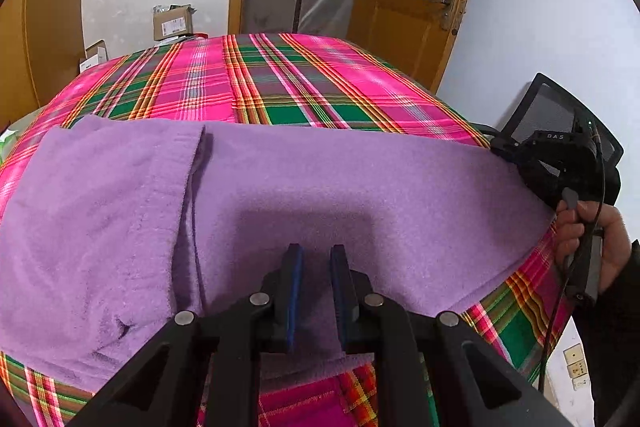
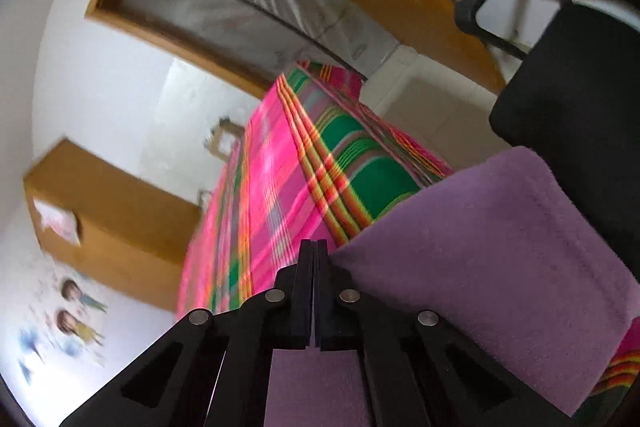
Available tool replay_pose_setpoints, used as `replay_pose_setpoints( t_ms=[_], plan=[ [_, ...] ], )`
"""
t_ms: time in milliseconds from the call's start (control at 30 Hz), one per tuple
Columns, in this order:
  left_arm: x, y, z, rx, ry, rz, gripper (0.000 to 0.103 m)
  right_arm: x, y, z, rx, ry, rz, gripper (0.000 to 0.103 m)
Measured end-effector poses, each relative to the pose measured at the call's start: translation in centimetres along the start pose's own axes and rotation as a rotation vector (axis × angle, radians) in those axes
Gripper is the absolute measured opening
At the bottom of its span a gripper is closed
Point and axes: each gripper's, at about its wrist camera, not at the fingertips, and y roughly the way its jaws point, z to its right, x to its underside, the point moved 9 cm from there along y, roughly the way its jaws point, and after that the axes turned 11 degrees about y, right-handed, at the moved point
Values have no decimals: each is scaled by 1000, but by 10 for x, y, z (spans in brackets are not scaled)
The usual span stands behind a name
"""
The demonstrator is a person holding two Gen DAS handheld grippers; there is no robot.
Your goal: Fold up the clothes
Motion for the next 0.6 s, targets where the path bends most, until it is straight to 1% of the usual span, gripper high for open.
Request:
replay_pose_setpoints(
  t_ms=[67, 167, 300, 600],
  plan=[
    [0, 0, 0, -4, 3, -1, 14, 3, 5, -3, 52, -52, 12, 0],
    [0, 0, 0, -9, 4, 0, 14, 5, 6, -2, 78, -79, 12, 0],
    [0, 1, 0, -10, 8, -1, 14, 4, 7, -3, 72, -76, 17, 0],
    [0, 1, 0, -11, 11, -1, 14, 2, 7, -6, 91, -91, 20, 0]
  ],
)
